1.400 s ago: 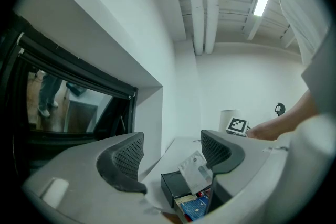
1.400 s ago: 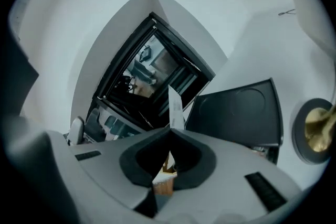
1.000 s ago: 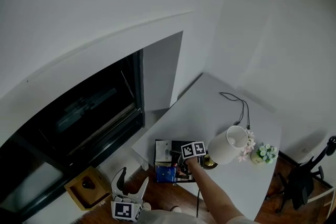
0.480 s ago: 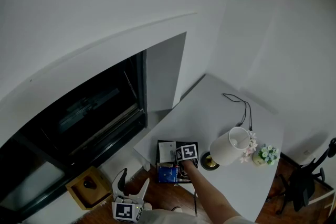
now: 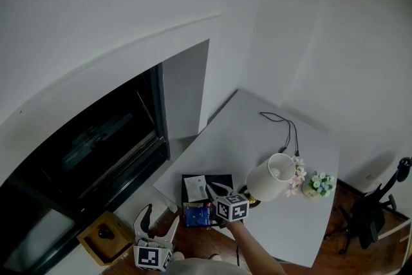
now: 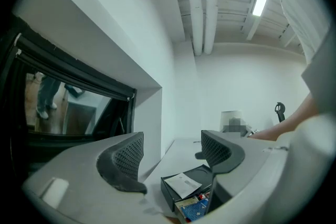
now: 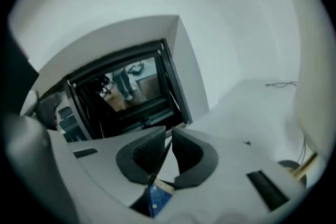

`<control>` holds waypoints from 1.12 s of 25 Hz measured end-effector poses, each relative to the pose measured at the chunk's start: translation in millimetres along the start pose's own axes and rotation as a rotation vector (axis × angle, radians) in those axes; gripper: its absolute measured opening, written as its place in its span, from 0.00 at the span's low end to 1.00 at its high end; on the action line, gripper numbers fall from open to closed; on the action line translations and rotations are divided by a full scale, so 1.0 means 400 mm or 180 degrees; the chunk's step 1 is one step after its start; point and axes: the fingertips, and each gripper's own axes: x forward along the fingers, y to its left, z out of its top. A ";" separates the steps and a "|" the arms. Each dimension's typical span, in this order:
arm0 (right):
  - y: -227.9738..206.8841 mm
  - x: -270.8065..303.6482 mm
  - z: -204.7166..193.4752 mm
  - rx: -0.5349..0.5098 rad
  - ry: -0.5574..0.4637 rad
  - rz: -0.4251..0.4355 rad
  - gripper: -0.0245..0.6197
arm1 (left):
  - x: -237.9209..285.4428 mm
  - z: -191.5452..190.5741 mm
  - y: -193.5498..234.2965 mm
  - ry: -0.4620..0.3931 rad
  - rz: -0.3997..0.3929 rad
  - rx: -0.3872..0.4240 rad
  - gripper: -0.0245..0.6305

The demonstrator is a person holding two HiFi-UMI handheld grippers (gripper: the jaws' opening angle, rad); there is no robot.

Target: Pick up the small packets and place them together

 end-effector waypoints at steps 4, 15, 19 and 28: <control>0.078 -0.159 0.127 -0.0261 -0.0902 0.0258 0.12 | 0.028 0.004 -0.011 -0.0009 -0.0095 -0.0001 0.57; 0.071 -0.462 0.171 -0.0974 -0.1642 -0.0190 0.67 | 0.059 0.027 -0.051 -0.0111 -0.0293 0.0060 0.57; 0.089 -0.477 0.132 -0.1175 -0.1472 -0.0168 0.67 | 0.055 0.024 -0.050 -0.0173 -0.0289 -0.0058 0.74; 0.109 -0.440 0.052 -0.1127 -0.0969 0.0193 0.60 | 0.041 0.005 -0.042 -0.0037 -0.0226 -0.0052 0.71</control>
